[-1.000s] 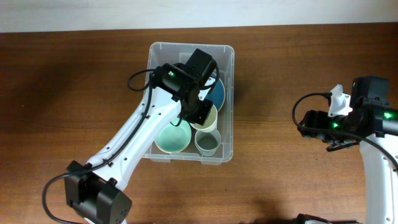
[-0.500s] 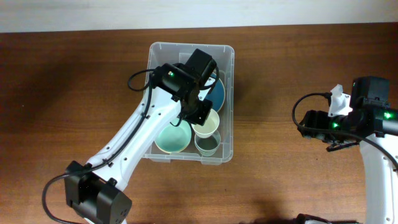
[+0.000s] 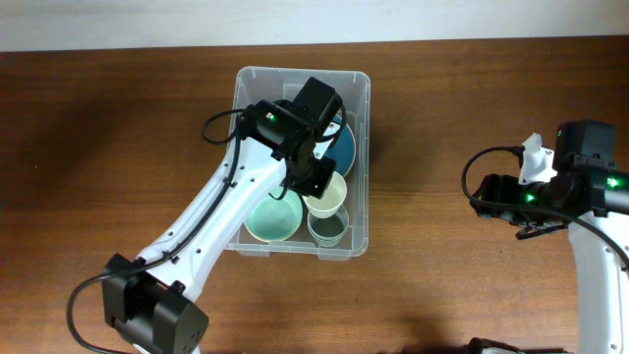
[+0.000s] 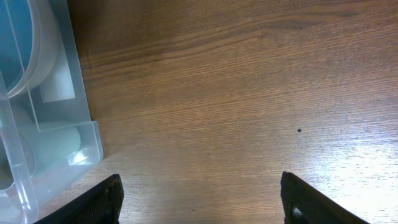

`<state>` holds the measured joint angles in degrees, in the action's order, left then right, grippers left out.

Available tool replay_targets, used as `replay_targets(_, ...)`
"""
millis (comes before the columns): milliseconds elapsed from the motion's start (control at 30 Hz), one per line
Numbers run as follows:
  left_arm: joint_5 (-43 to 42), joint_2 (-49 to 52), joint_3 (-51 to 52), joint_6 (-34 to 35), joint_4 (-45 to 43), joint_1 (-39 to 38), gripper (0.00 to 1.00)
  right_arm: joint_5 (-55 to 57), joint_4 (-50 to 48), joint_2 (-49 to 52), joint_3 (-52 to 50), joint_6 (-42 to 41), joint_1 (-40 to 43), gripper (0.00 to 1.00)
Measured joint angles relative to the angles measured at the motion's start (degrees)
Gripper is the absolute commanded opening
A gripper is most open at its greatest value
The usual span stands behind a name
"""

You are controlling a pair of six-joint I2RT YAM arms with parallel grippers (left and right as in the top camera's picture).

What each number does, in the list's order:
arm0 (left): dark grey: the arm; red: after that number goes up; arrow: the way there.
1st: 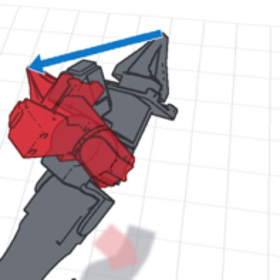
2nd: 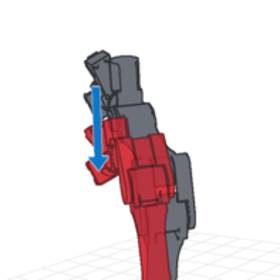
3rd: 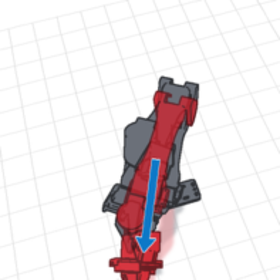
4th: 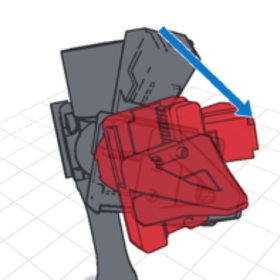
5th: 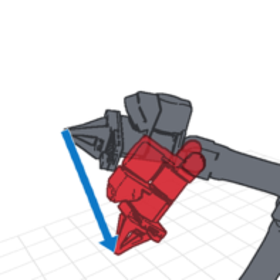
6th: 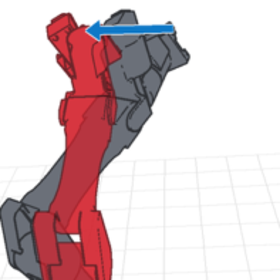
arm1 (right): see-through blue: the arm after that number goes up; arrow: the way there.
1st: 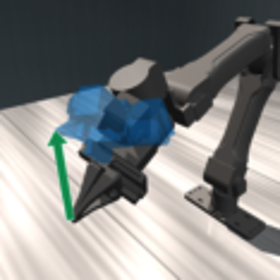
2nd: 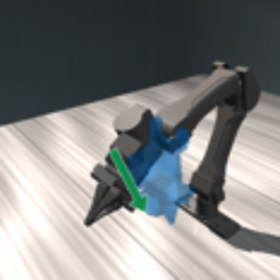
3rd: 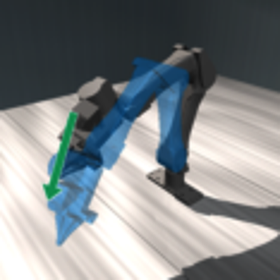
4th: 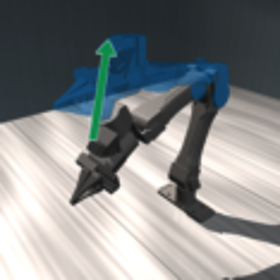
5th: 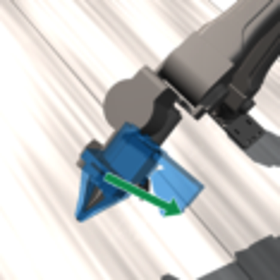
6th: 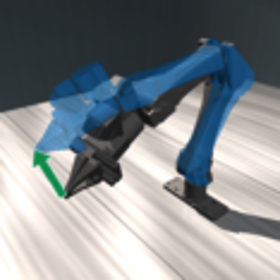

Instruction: Pack container

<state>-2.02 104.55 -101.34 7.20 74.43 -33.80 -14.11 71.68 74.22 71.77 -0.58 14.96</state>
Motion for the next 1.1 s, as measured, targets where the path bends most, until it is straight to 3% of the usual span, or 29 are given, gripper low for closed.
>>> replay_targets(1033, -4.55, 0.00, 0.00, -0.11, 5.11, 0.00, 0.01, 0.00, 0.00, 0.00, 0.00, -0.02, 0.00, 0.77)
replay_targets(1100, -4.68, 0.00, -0.02, -0.09, 5.09, 0.00, 0.04, 0.00, -0.02, 0.00, 0.00, -0.04, 0.00, 0.77)
